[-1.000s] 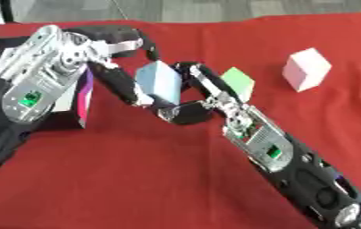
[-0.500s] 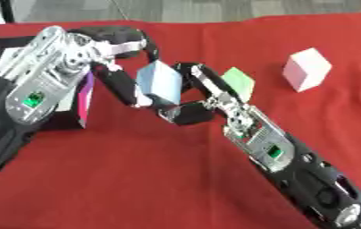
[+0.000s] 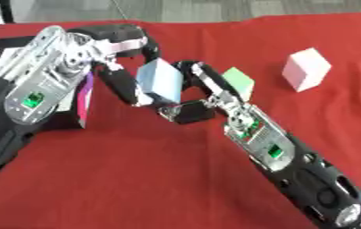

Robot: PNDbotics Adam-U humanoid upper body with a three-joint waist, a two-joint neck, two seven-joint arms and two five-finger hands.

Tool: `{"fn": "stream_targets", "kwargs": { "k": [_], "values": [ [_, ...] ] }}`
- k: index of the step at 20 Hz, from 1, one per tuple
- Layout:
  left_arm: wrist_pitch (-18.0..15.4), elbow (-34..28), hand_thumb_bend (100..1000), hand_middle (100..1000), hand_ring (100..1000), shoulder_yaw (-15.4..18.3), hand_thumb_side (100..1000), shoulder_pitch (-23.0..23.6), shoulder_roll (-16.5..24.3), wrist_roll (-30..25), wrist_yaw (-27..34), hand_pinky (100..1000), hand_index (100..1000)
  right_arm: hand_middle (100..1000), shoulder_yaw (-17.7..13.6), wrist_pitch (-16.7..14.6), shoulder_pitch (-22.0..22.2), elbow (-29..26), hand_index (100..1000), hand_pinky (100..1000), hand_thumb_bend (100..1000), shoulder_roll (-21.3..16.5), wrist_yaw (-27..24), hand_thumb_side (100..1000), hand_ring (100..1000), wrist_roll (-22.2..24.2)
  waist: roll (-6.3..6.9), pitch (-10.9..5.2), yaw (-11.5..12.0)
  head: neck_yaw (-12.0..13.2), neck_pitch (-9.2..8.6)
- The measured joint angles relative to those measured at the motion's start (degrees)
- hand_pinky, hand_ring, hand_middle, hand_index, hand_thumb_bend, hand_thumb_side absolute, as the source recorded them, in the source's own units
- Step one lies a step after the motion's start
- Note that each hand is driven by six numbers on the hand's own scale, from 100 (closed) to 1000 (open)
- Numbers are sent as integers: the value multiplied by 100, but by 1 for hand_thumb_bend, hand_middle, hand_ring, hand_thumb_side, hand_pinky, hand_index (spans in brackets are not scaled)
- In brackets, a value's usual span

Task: Pick up the objects with one hand, pass them to the other hand, and then place them into the box on the other side of the table.

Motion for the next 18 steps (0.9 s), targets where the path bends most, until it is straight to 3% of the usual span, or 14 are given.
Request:
{"fn": "stream_targets", "kwargs": {
  "k": [3,8,12,18],
  "values": [
    [34,-25,192,514,765,-1,137,12,0,27,-42,755,504,547,0,27,-14,-2,572,688,270,0,52,100,691,27,0,0,-7,5,0],
    [102,-98,214,491,756,-1,100,39,2,49,-122,747,497,585,-1,128,-24,-2,615,694,346,0,153,212,717,103,0,0,-9,17,-2],
    [139,-132,234,471,749,-1,100,55,6,29,-158,741,496,626,1,315,-34,-2,667,705,367,0,232,290,750,196,0,0,-14,23,-3],
    [209,-187,247,457,737,1,100,108,35,15,-177,735,491,648,4,528,-47,-36,697,708,368,3,334,324,763,337,0,0,-16,24,-5]
  ]
}}
